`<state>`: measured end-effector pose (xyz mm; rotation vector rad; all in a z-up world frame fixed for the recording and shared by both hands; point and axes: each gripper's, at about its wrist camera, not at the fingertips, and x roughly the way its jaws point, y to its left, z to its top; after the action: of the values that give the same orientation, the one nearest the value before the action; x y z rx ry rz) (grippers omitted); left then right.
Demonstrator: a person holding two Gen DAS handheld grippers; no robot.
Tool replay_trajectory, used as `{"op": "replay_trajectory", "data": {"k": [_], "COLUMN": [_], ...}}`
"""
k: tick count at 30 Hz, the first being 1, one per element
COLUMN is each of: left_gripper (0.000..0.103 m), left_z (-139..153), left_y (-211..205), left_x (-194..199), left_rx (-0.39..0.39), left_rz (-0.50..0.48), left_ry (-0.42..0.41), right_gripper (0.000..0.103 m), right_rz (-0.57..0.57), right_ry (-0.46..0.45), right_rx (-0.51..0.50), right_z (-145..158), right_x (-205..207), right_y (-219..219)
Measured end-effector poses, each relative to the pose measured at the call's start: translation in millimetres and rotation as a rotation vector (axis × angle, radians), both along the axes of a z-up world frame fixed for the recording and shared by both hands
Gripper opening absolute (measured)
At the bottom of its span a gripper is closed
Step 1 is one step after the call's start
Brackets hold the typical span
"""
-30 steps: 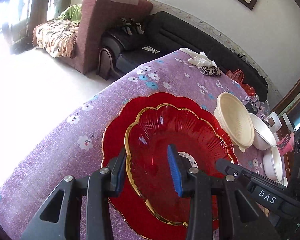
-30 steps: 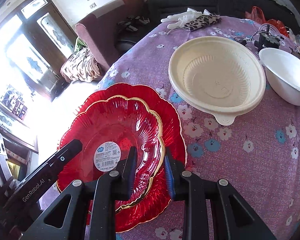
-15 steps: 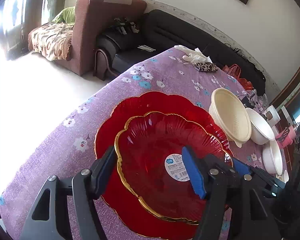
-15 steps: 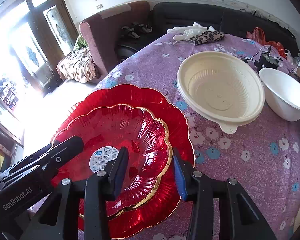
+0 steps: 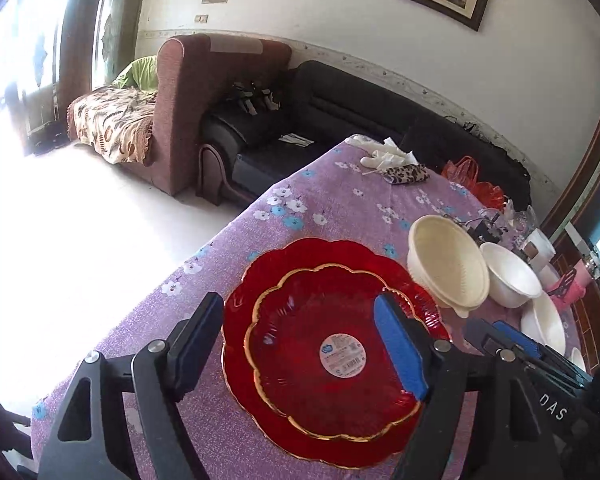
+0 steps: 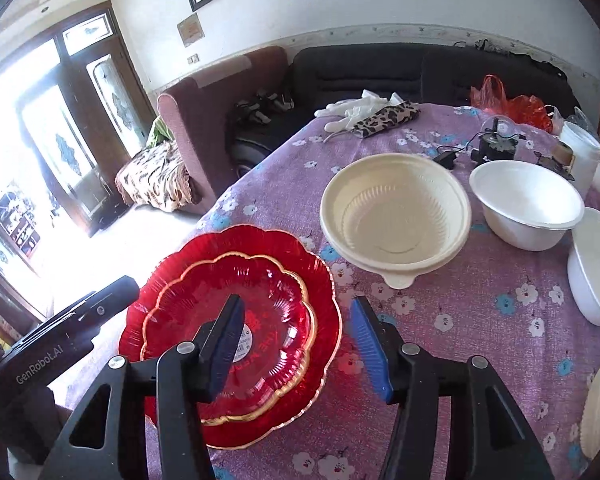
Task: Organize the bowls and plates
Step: 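Open both grippers and lift away from the red plate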
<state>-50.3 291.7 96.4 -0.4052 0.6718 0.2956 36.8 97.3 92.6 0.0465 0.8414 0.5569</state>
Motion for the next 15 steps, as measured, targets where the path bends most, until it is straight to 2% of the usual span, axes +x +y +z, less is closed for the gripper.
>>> {"op": "replay_trajectory", "data": {"k": [5, 9, 11, 14, 15], "left_gripper": [0.078, 0.081, 0.083, 0.084, 0.085], "left_z": [35.6, 78.7, 100.5, 140.8, 155.5], "left_y": [-36.0, -70.5, -82.1, -93.5, -95.9], "left_x": [-28.1, -55.3, -64.6, -73.3, -74.4], "left_rx": [0.043, 0.078, 0.073, 0.048, 0.050], "left_rz": [-0.072, -0.176, -0.238, -0.309, -0.324], "left_ry": [-0.107, -0.198, -0.224, -0.266, -0.277], "right_gripper": [0.063, 0.062, 0.062, 0.063, 0.068], "right_rz": [-0.062, -0.140, -0.168, -0.207, -0.220], "right_ry": [-0.036, -0.084, -0.122, -0.214, -0.246], "right_rx": [0.026, 0.028, 0.028, 0.034, 0.031], "right_z": [18.8, 45.1, 68.3, 118.7, 138.0], "right_x": [-16.3, -33.7, -47.2, -71.7, -79.9], "right_y": [-54.6, -110.7, -138.4, -178.0, -189.7]}}
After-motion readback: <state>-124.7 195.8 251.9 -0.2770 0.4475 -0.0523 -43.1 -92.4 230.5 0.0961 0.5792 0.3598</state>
